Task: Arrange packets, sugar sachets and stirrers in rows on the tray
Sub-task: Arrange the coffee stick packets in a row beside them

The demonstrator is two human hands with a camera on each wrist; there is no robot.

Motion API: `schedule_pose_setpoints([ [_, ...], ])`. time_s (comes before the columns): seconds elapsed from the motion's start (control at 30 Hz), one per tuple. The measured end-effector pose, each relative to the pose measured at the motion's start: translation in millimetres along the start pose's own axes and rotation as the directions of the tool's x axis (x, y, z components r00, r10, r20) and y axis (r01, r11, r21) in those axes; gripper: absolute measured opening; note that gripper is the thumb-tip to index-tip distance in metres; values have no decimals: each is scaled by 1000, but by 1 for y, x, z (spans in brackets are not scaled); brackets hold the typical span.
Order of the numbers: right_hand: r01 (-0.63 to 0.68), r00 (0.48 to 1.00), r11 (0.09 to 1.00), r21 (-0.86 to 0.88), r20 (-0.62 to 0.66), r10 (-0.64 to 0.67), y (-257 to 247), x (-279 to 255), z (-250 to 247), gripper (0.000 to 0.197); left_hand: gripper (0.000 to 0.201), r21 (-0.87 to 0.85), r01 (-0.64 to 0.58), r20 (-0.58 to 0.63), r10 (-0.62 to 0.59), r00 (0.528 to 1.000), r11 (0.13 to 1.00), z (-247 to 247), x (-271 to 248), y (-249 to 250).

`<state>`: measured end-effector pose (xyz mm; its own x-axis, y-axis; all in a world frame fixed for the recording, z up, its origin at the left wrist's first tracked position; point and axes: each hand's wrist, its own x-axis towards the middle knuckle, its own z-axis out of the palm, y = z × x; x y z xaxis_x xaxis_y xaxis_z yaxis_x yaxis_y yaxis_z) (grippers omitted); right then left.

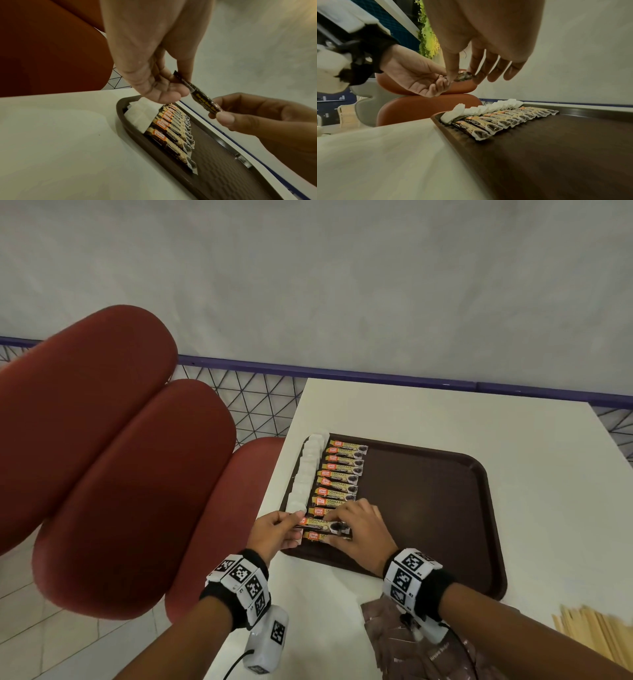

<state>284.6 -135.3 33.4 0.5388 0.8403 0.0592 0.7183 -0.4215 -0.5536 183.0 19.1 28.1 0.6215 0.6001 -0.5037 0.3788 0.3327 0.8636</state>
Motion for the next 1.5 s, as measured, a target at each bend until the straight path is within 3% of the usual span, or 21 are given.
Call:
schedule_pose_setpoints([
  [0.2,-75,996,997,4,51,75,1,3,-2,28,18,-26,8,-22,-9,1000,1000,0,-2,-4],
  [0.37,-131,983,990,-47,125,136,8,-8,5,27,15,-89,5,-116,-15,993,996,-12,-5,-8],
  [0.6,-179,960,974,-137,191,203,14,-17,23,31,14,-59,14,-171,-24,985,998,-27,-4,-14],
  [0.8,-133,975,983,-129,164,153,12,-20,31,23,8,-52,9,-165,-17,986,999,-28,-8,-16],
  [1.07,-101,983,986,-136,142,120,13,-17,40,28,11,4,17,-132,-16,991,1000,-29,-9,-23],
  [1.17,-102,987,990,-101,113,113,14,-18,36,29,11,57,10,-83,-5,997,998,-28,-11,-25],
  [1.3,-158,986,987,3,54,158,23,-31,18,26,9,180,17,90,-34,995,984,-21,-22,-31],
  [1.5,-300,953,950,89,75,294,54,-80,-12,26,10,488,-71,379,-138,915,870,3,-39,-50],
])
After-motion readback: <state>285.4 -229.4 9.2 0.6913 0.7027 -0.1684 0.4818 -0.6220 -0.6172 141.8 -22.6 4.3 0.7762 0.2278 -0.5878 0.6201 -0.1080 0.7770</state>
